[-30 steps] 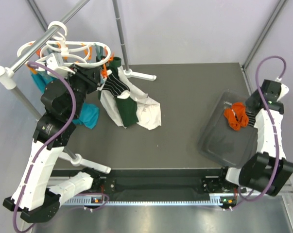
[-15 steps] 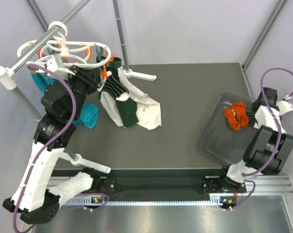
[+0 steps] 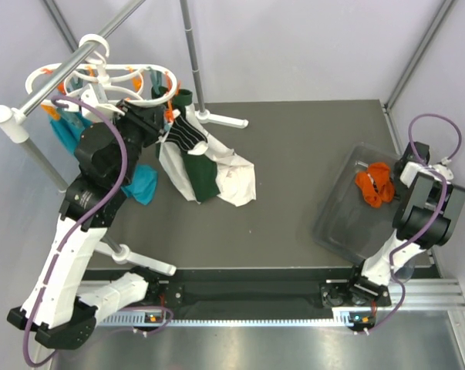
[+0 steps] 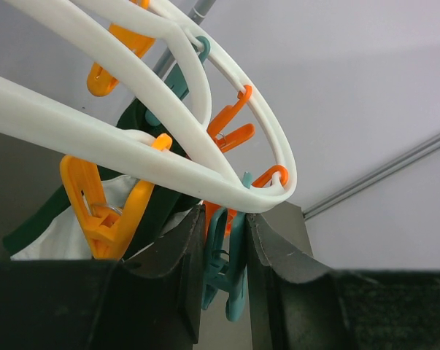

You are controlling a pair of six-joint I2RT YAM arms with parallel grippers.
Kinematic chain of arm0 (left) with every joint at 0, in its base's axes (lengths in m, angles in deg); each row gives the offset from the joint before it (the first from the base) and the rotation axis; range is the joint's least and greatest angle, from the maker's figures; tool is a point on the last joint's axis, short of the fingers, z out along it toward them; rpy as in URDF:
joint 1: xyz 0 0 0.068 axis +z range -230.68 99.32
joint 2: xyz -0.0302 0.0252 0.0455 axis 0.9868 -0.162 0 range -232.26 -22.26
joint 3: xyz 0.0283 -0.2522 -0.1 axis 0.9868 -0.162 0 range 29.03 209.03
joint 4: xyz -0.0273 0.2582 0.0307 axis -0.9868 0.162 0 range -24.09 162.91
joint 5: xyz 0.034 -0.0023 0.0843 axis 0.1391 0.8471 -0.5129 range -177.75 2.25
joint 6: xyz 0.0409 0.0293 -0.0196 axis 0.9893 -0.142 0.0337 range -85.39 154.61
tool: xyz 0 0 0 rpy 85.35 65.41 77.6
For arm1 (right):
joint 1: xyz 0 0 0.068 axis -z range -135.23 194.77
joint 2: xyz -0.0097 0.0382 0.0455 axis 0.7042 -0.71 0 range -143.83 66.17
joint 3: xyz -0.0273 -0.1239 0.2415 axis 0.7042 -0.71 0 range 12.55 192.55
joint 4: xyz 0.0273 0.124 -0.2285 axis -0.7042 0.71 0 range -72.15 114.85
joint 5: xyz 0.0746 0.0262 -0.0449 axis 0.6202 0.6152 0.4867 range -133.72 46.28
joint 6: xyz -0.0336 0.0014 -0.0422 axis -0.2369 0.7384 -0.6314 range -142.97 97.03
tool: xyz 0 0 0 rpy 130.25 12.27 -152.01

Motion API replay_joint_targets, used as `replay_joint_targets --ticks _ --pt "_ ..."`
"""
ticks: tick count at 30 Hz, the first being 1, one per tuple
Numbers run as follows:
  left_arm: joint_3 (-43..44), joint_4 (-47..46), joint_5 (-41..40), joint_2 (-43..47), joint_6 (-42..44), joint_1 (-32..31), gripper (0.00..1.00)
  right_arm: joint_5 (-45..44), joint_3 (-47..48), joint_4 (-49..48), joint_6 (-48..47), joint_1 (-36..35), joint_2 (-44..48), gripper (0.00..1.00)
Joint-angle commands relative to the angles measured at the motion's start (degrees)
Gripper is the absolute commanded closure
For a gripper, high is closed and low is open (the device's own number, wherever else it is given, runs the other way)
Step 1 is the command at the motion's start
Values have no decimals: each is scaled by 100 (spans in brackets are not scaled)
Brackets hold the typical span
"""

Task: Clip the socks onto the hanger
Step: Pick up the sock from the bin.

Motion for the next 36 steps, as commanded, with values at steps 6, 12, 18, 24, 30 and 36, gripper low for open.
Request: replay_joint_targets --ticks 6,12,18,24,30,36 --pt "-29 464 -33 -67 -535 0 100 -125 614 363 400 -37 -544 41" --pt "-134 596 -271 83 -623 0 100 -11 1160 1410 699 -108 -1080 62" --pt "-239 676 -535 118 -632 0 100 -799 809 1138 541 -538 -449 84" --pt "-170 728 -579 48 -676 0 100 -1978 984 1612 356 -1250 61 85" --pt "208 913 -219 -190 -518 0 100 -3735 756 2025 321 -1637 817 83" --pt "6 729 -122 -31 -421 0 100 -4502 888 1819 -537 -1778 1809 82"
